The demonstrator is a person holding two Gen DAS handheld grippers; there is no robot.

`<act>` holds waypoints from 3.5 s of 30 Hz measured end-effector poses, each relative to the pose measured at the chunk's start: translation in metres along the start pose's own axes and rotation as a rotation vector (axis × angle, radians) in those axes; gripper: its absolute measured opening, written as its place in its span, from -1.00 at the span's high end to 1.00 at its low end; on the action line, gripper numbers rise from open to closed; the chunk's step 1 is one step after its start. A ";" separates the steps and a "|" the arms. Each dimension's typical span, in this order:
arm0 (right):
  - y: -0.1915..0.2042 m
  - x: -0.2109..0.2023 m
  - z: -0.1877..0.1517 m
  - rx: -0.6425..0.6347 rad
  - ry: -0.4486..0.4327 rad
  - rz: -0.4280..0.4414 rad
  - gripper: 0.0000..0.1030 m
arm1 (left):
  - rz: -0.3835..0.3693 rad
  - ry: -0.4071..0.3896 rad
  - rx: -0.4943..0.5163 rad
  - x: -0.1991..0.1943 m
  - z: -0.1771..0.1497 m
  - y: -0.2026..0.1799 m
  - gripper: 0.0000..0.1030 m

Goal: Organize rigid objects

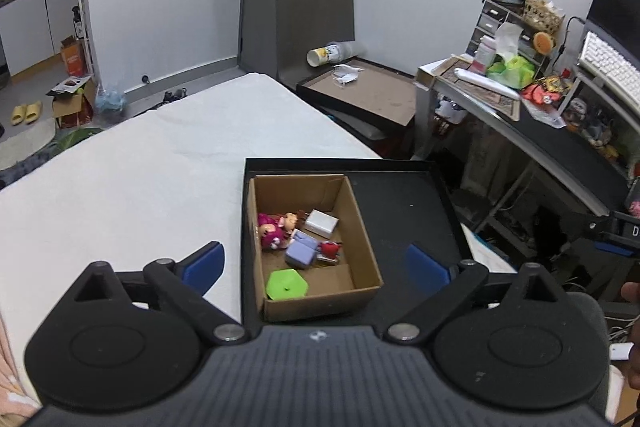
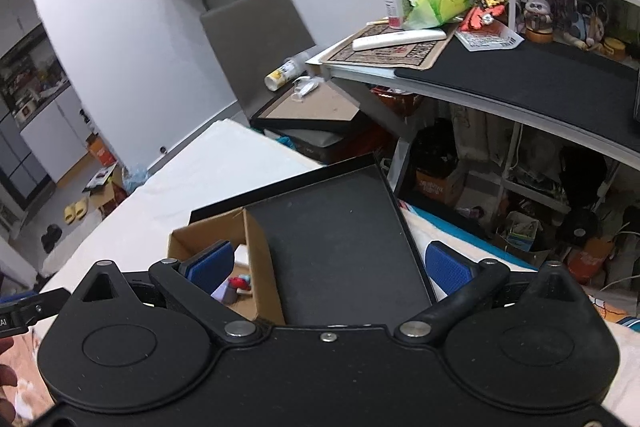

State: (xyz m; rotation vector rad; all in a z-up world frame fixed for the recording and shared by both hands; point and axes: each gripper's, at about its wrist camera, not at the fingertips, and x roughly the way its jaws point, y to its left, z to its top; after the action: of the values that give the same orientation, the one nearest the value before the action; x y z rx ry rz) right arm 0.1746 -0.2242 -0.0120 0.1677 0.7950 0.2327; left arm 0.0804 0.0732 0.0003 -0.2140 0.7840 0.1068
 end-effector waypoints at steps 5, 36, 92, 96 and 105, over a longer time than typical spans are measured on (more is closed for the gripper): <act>0.010 -0.020 -0.003 -0.060 -0.022 -0.029 -1.00 | -0.011 -0.005 -0.003 -0.011 -0.007 0.002 -0.89; 0.016 -0.073 -0.040 -0.107 -0.068 0.051 -1.00 | 0.006 -0.065 0.045 -0.074 -0.054 -0.014 -0.89; 0.029 -0.099 -0.055 -0.158 -0.090 0.061 -1.00 | 0.010 -0.127 0.064 -0.114 -0.067 -0.020 -0.89; 0.031 -0.098 -0.057 -0.172 -0.087 0.052 -1.00 | 0.017 -0.123 0.067 -0.114 -0.069 -0.020 -0.89; 0.033 -0.097 -0.059 -0.179 -0.081 0.053 -1.00 | 0.019 -0.121 0.066 -0.114 -0.070 -0.020 -0.89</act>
State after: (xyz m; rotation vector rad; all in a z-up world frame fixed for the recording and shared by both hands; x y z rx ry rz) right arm 0.0618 -0.2147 0.0216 0.0295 0.6863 0.3436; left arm -0.0450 0.0354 0.0360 -0.1361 0.6679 0.1102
